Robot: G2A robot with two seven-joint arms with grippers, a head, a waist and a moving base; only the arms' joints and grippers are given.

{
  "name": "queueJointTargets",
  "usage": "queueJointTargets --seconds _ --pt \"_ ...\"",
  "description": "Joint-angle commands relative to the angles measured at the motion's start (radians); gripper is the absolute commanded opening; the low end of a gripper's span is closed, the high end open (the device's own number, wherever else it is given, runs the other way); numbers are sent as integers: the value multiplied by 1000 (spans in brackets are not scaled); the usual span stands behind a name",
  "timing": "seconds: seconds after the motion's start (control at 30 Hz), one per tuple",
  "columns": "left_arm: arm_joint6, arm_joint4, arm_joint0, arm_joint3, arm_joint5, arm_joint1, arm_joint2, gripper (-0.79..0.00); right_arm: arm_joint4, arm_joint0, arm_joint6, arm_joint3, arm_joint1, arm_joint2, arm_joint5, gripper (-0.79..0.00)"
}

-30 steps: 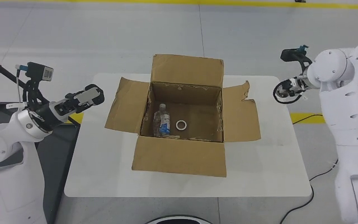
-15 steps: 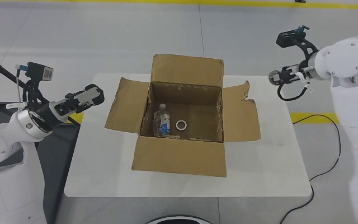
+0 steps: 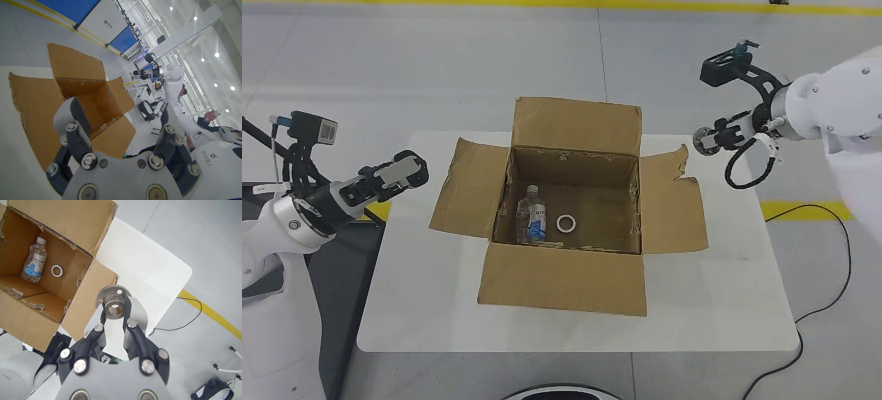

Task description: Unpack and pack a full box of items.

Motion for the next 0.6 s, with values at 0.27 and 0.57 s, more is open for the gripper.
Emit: queueJointTargets --seconds 0.27,0.57 --pt "0 0 0 0 0 0 0 0 -1 -1 0 0 0 1 0 -785" --pt "0 0 0 0 0 0 0 0 17 -1 -54 -73 -23 -61 -34 -785"
